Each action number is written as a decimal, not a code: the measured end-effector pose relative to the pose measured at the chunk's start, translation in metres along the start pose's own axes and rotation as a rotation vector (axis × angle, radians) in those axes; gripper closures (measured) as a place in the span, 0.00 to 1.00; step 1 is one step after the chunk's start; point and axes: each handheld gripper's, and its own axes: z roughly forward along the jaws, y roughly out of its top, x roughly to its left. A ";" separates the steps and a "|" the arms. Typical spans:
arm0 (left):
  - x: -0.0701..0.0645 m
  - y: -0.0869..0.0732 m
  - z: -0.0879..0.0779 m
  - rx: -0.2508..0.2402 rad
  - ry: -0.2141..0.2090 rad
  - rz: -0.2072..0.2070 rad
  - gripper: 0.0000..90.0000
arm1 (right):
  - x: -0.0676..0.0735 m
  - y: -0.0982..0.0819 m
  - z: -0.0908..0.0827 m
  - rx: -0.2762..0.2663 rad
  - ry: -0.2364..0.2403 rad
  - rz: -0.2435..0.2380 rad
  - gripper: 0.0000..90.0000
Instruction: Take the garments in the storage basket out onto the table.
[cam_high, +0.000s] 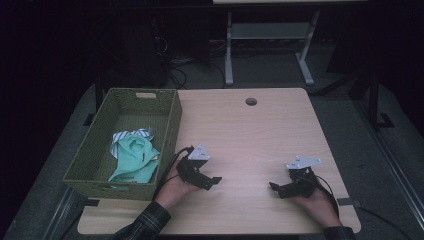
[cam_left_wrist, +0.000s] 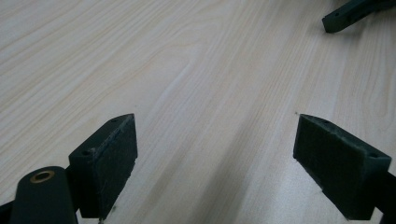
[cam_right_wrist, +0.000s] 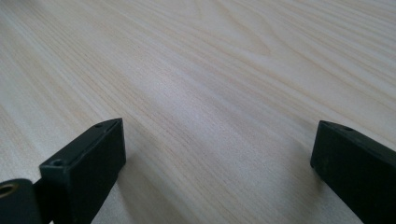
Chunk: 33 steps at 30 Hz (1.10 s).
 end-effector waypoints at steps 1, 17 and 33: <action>0.000 0.000 0.000 0.000 -0.001 -0.001 0.15 | 0.000 0.000 0.000 0.000 0.000 0.000 0.03; 0.000 0.006 -0.006 -0.004 0.015 -0.006 0.15 | 0.000 0.000 0.000 0.000 0.001 -0.001 0.03; -0.001 0.013 -0.013 -0.001 0.017 -0.007 0.15 | 0.000 0.000 0.000 -0.002 0.003 -0.006 0.03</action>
